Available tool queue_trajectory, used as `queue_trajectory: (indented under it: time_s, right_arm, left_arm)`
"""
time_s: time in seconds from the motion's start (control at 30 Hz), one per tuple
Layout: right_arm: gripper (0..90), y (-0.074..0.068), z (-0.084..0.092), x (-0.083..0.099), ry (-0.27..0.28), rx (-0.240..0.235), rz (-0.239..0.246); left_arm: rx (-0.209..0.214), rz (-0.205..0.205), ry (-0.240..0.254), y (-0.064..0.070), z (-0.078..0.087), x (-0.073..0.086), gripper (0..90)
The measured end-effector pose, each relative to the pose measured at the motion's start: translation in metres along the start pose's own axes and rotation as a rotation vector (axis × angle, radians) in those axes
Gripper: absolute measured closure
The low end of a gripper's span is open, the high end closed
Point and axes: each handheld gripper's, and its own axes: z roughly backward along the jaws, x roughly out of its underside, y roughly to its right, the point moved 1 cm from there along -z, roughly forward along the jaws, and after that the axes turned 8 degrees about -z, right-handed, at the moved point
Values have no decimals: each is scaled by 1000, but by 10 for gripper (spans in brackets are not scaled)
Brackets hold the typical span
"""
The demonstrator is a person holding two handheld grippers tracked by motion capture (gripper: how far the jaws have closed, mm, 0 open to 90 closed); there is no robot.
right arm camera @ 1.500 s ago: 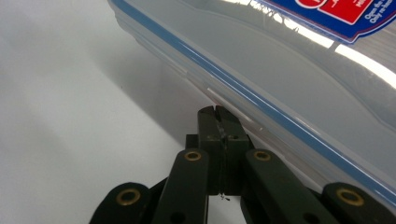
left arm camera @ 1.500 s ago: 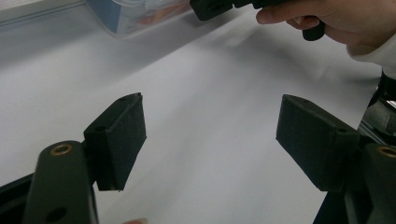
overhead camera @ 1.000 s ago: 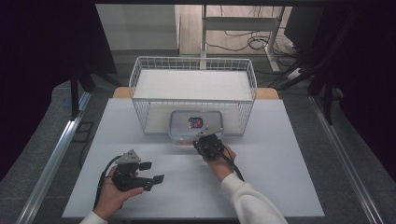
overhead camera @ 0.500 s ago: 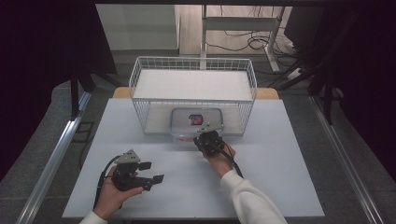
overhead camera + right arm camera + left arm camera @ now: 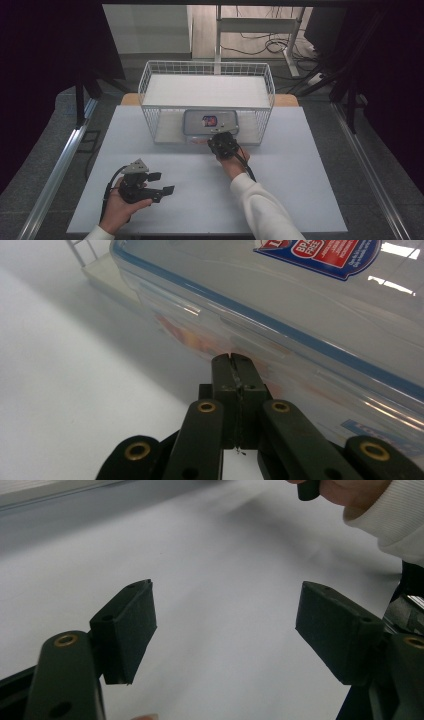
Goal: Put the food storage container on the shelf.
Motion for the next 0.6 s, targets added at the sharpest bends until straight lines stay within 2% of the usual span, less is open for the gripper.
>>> queue_trajectory:
  time_s: [0.6]
  right_arm:
    - [887,6,-16,-17,-6,43,-46]
  left_arm:
    - [2,-3,2,-2,2,0,237]
